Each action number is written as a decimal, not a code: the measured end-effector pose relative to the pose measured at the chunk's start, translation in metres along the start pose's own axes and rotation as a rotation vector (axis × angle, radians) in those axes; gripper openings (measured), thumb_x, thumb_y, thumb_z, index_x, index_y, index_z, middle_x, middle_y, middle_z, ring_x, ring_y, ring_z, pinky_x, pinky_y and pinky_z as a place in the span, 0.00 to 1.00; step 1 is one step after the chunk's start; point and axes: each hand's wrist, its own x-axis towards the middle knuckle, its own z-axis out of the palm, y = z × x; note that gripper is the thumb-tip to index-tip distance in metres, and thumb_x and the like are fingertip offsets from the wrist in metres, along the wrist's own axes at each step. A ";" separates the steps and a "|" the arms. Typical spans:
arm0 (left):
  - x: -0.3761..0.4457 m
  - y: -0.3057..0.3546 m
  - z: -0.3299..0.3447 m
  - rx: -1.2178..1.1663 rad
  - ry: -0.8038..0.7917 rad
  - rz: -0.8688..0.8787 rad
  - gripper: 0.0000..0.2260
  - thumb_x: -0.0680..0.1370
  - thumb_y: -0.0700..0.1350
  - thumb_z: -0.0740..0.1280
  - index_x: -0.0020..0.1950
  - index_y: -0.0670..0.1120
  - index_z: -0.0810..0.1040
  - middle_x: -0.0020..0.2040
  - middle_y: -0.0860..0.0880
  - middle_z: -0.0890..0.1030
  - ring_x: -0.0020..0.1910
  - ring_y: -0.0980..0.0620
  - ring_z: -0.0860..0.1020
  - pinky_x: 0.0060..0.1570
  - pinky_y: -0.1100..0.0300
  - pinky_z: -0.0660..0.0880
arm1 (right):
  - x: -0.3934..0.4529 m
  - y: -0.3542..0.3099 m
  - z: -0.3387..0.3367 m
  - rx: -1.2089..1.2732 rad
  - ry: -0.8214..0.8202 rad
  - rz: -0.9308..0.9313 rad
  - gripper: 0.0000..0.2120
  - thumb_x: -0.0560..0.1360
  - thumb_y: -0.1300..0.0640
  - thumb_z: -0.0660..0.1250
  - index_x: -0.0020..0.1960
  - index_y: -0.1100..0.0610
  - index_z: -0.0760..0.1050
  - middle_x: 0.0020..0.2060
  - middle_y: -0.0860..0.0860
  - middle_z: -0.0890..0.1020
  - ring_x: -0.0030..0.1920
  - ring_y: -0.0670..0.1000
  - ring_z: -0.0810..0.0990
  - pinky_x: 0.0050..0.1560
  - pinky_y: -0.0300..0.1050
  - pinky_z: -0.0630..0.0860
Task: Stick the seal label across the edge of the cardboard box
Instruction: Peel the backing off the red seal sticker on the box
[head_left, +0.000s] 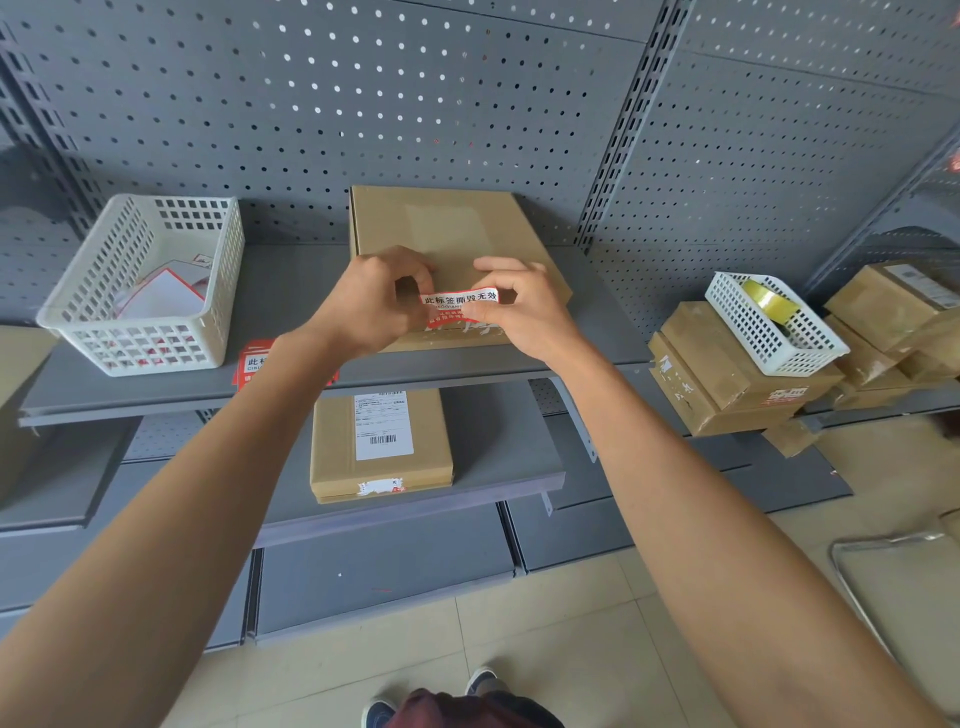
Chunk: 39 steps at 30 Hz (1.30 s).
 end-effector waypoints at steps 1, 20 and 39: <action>0.000 0.000 0.000 0.015 0.004 0.010 0.09 0.69 0.40 0.77 0.47 0.43 0.81 0.55 0.45 0.82 0.53 0.45 0.79 0.55 0.53 0.75 | 0.000 0.000 0.000 -0.002 -0.001 -0.002 0.08 0.70 0.55 0.78 0.43 0.44 0.82 0.66 0.44 0.79 0.68 0.50 0.66 0.67 0.45 0.64; 0.002 -0.002 0.002 -0.020 0.018 0.002 0.05 0.72 0.39 0.76 0.44 0.43 0.81 0.57 0.46 0.82 0.51 0.46 0.79 0.52 0.56 0.73 | 0.002 -0.001 0.000 0.069 0.017 -0.016 0.07 0.68 0.51 0.78 0.40 0.40 0.82 0.60 0.40 0.80 0.68 0.54 0.72 0.69 0.55 0.70; -0.002 0.011 -0.007 -0.320 0.151 -0.162 0.04 0.75 0.47 0.75 0.42 0.51 0.83 0.40 0.55 0.85 0.40 0.60 0.80 0.44 0.62 0.74 | -0.004 -0.008 -0.029 0.403 -0.025 0.083 0.11 0.74 0.57 0.75 0.56 0.55 0.85 0.55 0.45 0.86 0.59 0.44 0.82 0.67 0.43 0.74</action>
